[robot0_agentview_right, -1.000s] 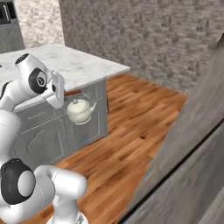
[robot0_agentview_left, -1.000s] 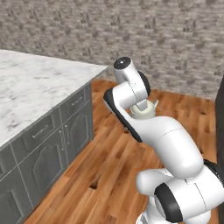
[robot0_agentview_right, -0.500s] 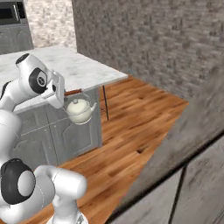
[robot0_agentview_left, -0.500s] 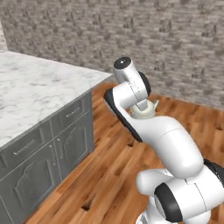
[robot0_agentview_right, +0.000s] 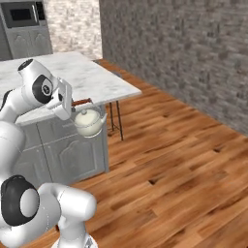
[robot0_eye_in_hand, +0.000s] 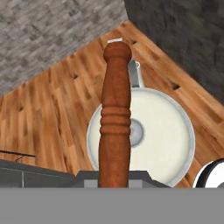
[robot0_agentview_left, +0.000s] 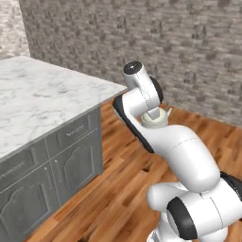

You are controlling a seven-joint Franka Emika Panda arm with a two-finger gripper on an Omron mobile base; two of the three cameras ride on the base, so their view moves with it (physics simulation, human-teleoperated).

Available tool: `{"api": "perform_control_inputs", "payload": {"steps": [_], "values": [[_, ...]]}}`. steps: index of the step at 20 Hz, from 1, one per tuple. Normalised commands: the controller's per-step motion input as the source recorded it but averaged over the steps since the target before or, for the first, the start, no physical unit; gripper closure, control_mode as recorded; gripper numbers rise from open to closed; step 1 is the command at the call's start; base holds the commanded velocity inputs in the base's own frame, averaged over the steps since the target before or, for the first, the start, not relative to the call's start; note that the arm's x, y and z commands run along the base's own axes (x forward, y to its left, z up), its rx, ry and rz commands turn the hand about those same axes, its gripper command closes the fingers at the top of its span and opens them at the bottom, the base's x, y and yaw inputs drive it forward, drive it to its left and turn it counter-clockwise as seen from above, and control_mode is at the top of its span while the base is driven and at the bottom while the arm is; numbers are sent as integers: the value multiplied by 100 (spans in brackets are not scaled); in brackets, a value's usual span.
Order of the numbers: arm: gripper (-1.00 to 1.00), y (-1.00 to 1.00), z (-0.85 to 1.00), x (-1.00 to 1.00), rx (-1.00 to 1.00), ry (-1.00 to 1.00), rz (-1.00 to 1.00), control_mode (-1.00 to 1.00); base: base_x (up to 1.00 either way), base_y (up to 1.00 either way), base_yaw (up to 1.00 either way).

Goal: The kettle is done boiling. Turn off the stove, then wait for 300 timesteps before moving the kettle to the dining table.

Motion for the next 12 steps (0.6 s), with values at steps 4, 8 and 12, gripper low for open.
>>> {"api": "perform_control_inputs", "payload": {"steps": [4,8,12], "values": [[100,0,0,0,0,0,0,100,57,-41,28],[100,0,0,0,0,0,0,100,57,-36,28],[100,0,0,0,0,0,0,100,60,-35,28]]}}
